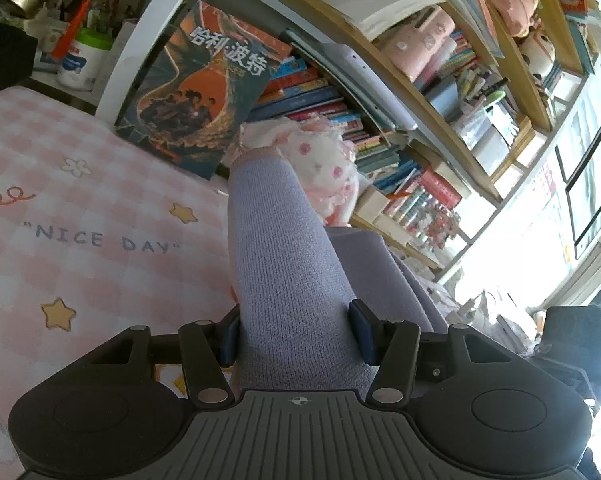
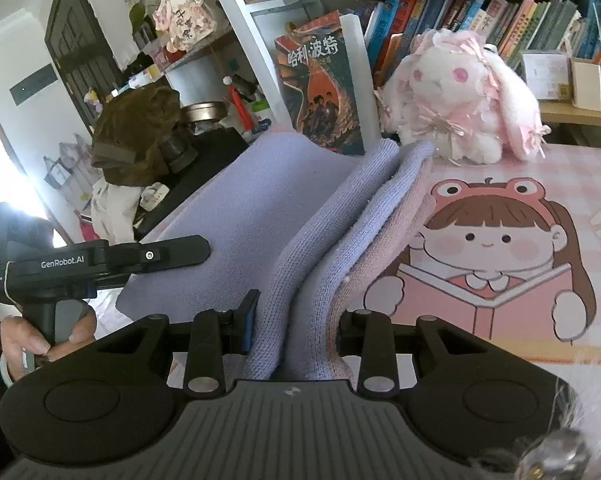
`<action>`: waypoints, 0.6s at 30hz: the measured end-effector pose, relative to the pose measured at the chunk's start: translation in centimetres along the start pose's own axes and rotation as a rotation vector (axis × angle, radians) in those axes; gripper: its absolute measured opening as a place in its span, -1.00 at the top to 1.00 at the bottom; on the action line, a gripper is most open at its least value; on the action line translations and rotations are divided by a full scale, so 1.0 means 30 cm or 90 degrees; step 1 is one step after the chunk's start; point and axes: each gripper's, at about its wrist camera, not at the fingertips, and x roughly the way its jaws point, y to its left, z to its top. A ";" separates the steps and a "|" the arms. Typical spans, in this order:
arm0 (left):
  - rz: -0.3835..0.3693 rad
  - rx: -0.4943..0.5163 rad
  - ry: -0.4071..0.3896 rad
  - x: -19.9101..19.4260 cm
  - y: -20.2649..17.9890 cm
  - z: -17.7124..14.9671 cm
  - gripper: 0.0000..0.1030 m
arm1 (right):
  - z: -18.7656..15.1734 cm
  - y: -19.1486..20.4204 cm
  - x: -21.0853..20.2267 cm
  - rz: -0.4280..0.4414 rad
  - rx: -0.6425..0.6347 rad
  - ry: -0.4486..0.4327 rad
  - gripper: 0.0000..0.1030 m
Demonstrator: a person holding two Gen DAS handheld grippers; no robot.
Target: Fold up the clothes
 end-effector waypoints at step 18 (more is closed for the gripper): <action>0.013 0.002 -0.033 0.189 0.165 0.186 -0.04 | 0.186 -0.074 0.266 -0.013 -0.032 -0.015 0.40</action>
